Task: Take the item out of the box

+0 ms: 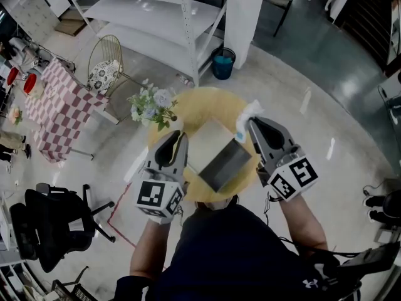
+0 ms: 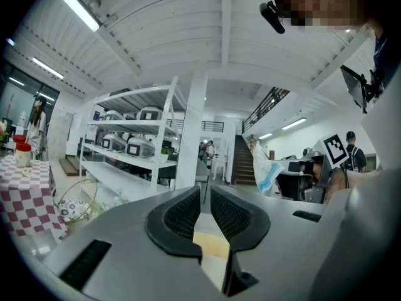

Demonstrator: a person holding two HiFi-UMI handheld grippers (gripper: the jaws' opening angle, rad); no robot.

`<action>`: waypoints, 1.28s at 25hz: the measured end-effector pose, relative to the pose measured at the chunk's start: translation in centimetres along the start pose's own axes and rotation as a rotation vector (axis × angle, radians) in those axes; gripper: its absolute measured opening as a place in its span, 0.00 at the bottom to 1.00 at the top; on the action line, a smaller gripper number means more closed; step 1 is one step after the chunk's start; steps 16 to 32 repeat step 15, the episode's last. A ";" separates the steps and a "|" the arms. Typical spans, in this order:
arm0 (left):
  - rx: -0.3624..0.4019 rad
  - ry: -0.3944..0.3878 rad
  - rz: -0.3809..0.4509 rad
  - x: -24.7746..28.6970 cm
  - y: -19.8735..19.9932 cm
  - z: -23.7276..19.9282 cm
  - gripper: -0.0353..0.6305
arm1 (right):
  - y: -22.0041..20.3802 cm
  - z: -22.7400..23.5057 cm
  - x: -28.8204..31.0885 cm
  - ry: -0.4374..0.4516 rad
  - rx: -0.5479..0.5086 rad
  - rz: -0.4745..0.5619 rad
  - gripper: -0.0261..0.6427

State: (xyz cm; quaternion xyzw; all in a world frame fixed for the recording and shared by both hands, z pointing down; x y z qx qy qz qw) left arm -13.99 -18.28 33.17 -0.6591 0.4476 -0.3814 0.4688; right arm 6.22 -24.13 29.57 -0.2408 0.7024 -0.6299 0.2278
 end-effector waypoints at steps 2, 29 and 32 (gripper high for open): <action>-0.002 0.002 -0.002 0.0 -0.1 -0.2 0.15 | -0.1 -0.1 0.0 0.000 0.002 0.000 0.06; -0.010 0.006 -0.012 -0.2 -0.6 -0.7 0.15 | -0.5 -0.3 0.3 0.001 0.014 -0.003 0.06; -0.010 0.006 -0.012 -0.2 -0.6 -0.7 0.15 | -0.5 -0.3 0.3 0.001 0.014 -0.003 0.06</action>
Point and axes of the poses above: the fingertips, and each gripper's own axes: x forward along the fingers, z to its right, y out of its top, the point moved 4 cm from there along -x, backward along the fingers, and after that the axes turned 11 degrees about -x, right-handed, at the moved point
